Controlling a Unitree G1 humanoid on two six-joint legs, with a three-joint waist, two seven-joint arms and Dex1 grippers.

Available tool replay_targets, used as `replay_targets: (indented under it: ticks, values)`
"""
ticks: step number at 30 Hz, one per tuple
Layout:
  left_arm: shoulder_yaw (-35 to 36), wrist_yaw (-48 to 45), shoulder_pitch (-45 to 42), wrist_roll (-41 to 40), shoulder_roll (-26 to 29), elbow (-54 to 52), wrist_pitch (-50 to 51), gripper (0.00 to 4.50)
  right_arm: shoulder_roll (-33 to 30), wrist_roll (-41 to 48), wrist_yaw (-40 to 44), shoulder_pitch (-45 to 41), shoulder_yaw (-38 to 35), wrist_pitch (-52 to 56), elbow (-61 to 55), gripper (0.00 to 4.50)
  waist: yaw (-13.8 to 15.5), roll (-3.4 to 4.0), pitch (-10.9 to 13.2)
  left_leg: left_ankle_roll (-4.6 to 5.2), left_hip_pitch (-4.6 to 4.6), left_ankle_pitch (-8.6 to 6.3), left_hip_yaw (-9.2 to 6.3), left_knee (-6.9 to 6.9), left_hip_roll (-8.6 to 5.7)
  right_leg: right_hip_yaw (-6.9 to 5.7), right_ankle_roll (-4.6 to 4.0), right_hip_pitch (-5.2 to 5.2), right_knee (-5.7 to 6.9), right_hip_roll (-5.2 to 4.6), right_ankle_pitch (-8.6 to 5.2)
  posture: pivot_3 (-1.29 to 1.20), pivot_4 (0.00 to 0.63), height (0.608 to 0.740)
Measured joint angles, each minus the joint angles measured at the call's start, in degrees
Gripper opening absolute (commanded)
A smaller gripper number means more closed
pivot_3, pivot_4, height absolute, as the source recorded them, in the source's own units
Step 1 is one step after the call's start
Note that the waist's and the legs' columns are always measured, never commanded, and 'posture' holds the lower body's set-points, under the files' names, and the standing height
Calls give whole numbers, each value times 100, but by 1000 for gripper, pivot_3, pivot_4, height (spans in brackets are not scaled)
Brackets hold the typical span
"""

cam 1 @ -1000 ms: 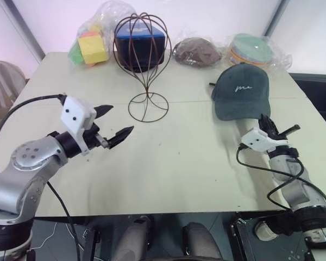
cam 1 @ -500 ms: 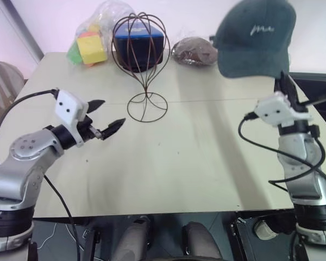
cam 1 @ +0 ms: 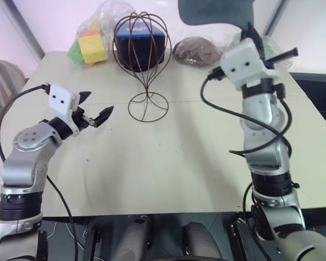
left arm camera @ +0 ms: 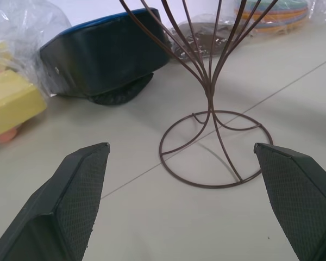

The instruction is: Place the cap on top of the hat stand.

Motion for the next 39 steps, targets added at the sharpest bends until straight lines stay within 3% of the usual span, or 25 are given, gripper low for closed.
replay_targets:
  ticks: [14, 31, 39]
  values:
    - [-57, 82, -91, 183, -244, 97, -8, 4500, 566, -46, -204, -667, 597, -566, 602, 27, -11, 0, 0, -4, 0, 2, 0, -2, -1, 0, 0, -5, 4, 4, 0, 0, 150, 740]
    - [-217, 100, -280, 417, -499, 419, -350, 4500, 1110, 35, 85, -676, 1152, -869, 886, 27, -20, 0, 0, -6, 0, 4, -1, -4, -1, 0, 0, -10, 5, 11, 0, 0, 150, 740]
    - [-216, 108, -234, 439, -503, 418, -358, 4500, 1073, 22, 347, -469, 1217, -791, 862, 27, -21, 0, 0, -7, 0, 4, -2, -5, -1, 0, 0, -11, 6, 11, 0, 0, 150, 740]
